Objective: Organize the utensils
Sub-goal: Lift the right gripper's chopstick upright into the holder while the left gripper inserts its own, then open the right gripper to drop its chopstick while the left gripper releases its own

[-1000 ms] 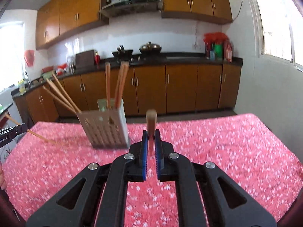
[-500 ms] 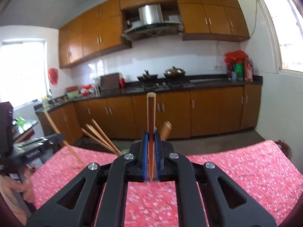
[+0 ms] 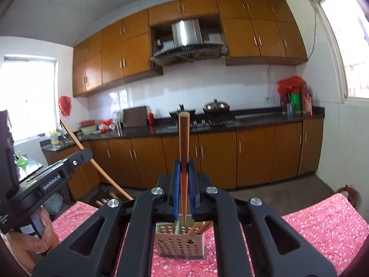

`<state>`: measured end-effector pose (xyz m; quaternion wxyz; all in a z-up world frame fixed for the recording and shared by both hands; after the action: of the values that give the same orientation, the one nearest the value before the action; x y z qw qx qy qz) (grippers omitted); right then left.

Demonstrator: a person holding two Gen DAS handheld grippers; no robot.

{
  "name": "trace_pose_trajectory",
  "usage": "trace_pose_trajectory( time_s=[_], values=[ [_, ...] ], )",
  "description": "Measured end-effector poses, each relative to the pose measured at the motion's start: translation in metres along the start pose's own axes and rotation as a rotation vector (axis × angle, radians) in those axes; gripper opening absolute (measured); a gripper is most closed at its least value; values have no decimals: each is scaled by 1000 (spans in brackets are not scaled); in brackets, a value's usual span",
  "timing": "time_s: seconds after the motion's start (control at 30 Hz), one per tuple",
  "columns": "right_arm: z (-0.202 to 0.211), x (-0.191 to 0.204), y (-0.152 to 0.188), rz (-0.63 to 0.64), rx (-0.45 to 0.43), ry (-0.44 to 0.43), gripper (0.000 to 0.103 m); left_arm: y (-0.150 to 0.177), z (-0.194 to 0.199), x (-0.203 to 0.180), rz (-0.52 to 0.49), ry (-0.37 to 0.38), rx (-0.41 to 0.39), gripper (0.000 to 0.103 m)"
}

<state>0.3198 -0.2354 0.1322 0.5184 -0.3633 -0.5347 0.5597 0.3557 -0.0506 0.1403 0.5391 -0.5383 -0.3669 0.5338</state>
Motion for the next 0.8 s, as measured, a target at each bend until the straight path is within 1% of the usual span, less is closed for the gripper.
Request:
trace_pose_trajectory(
  time_s=[0.17, 0.27, 0.33, 0.4, 0.47, 0.53, 0.57, 0.6, 0.63, 0.67, 0.7, 0.73, 0.77, 0.8],
  values=[
    [-21, -4, 24, -6, 61, 2, 8, 34, -30, -2, 3, 6, 74, 8],
    [-25, -5, 31, -15, 82, -4, 8, 44, -37, 2, 11, 6, 104, 8],
    [-21, -5, 30, -20, 75, -5, 9, 42, -36, 7, 16, 1, 98, 12],
    [-14, -6, 26, -21, 62, -3, 11, 38, -30, 14, 22, -4, 88, 23],
    [-4, -6, 20, -21, 44, 1, 18, 32, -20, 19, 31, -7, 73, 31],
    [4, -7, 16, -17, 29, 9, 27, 29, -9, 22, 30, -11, 65, 37],
    [10, -7, 15, -13, 21, 13, 30, 28, -1, 24, 24, -19, 66, 42],
    [19, -6, 15, -7, 15, 22, 36, 29, 7, 28, 17, -26, 67, 47],
    [25, -5, 16, 1, 14, 30, 46, 31, 14, 31, 9, -35, 71, 50],
    [35, -4, 20, 13, 12, 38, 50, 35, 25, 33, -3, -44, 81, 58],
    [40, -3, 23, 21, 12, 44, 60, 40, 34, 36, -9, -52, 89, 67],
    [46, -3, 28, 32, 15, 52, 71, 44, 41, 37, -15, -56, 97, 71],
    [52, -1, 33, 42, 18, 57, 77, 53, 54, 39, -26, -63, 109, 78],
    [60, 1, 41, 54, 22, 67, 89, 59, 61, 40, -34, -68, 120, 84]
  ],
)
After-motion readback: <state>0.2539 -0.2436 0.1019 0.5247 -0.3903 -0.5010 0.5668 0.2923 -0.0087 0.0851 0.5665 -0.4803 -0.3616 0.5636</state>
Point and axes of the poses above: each gripper's, at about its wrist camera, not at the fingertips, and z roughly against the way its jaws point, x to its left, y to its underside, the point moved 9 cm from there along -z, roughly the way its jaws point, and after that the axes turned 1 degree about -x, right-handed, at the moved point
